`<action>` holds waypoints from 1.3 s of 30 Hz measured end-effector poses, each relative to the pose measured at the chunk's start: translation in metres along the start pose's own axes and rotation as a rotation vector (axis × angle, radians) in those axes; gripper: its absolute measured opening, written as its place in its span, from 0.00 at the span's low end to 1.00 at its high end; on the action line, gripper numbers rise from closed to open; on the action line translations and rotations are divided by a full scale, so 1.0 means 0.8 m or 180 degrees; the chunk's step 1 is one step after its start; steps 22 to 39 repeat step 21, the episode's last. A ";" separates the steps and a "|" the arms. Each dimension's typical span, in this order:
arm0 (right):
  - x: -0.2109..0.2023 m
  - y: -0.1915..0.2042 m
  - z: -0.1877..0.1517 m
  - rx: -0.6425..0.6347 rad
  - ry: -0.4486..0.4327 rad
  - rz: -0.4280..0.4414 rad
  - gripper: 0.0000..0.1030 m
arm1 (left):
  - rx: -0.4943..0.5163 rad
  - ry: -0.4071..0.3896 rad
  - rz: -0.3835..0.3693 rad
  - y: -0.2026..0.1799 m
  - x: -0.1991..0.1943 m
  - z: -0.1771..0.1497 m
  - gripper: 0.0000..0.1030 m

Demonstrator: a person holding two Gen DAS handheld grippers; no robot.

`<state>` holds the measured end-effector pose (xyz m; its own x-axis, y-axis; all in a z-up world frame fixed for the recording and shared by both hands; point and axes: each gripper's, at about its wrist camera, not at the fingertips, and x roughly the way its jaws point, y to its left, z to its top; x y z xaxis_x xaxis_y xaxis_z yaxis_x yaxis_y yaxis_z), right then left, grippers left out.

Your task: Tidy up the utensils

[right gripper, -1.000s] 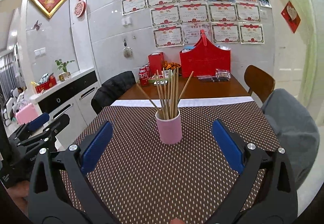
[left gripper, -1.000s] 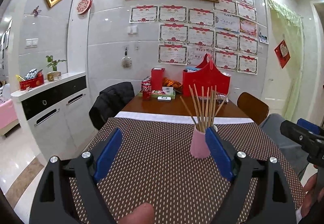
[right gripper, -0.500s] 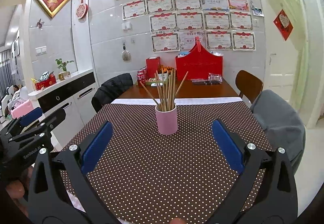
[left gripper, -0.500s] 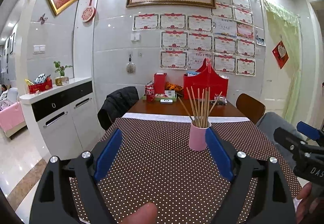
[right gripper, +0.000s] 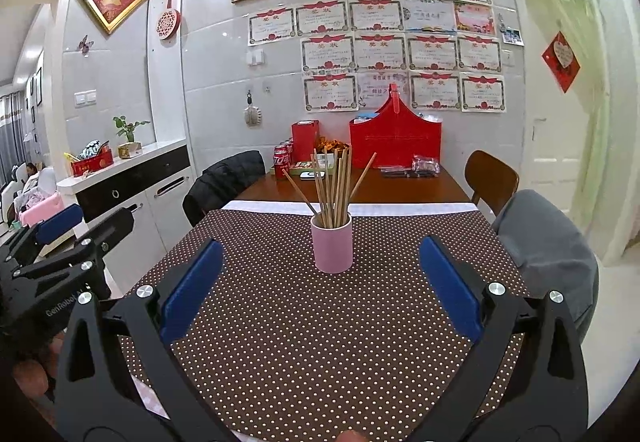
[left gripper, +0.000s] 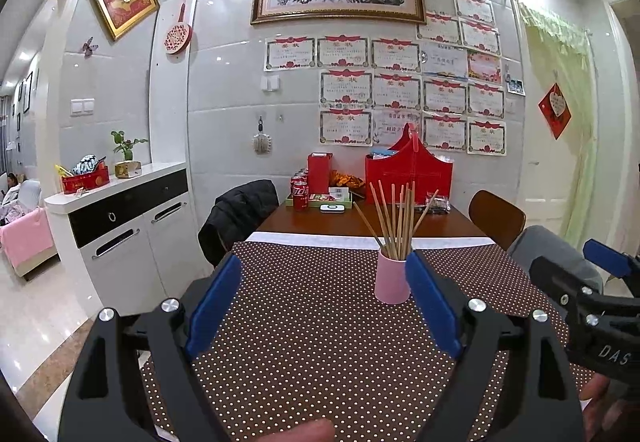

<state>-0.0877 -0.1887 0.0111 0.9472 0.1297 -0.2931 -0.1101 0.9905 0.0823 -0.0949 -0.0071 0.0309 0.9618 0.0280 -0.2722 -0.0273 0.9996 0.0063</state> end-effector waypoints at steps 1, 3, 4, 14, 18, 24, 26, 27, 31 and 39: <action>0.000 -0.001 0.000 0.0000 0.0000 0.0008 0.94 | 0.0002 -0.0004 -0.0002 0.000 -0.001 0.001 0.81; 0.000 0.000 0.000 0.0002 0.0001 -0.0002 0.94 | 0.0013 -0.0009 -0.0003 0.000 -0.002 0.001 0.81; 0.001 0.000 0.000 0.0000 0.0003 -0.0003 0.94 | 0.0021 -0.0015 -0.0007 -0.001 -0.002 0.001 0.81; 0.003 0.000 -0.001 0.0018 0.0008 -0.0007 0.94 | -0.0027 -0.0070 -0.0007 -0.001 -0.006 0.001 0.81; 0.003 -0.001 -0.002 0.0022 -0.0001 -0.0004 0.94 | 0.0021 -0.0051 0.0046 -0.002 -0.005 0.002 0.81; 0.002 -0.001 -0.003 0.0024 0.0000 -0.0008 0.94 | 0.0035 -0.0055 0.0060 -0.003 -0.007 0.002 0.81; 0.002 -0.001 -0.003 0.0024 0.0000 -0.0008 0.94 | 0.0035 -0.0055 0.0060 -0.003 -0.007 0.002 0.81; 0.002 -0.001 -0.003 0.0024 0.0000 -0.0008 0.94 | 0.0035 -0.0055 0.0060 -0.003 -0.007 0.002 0.81; 0.002 -0.001 -0.003 0.0024 0.0000 -0.0008 0.94 | 0.0035 -0.0055 0.0060 -0.003 -0.007 0.002 0.81; 0.002 -0.001 -0.003 0.0024 0.0000 -0.0008 0.94 | 0.0035 -0.0055 0.0060 -0.003 -0.007 0.002 0.81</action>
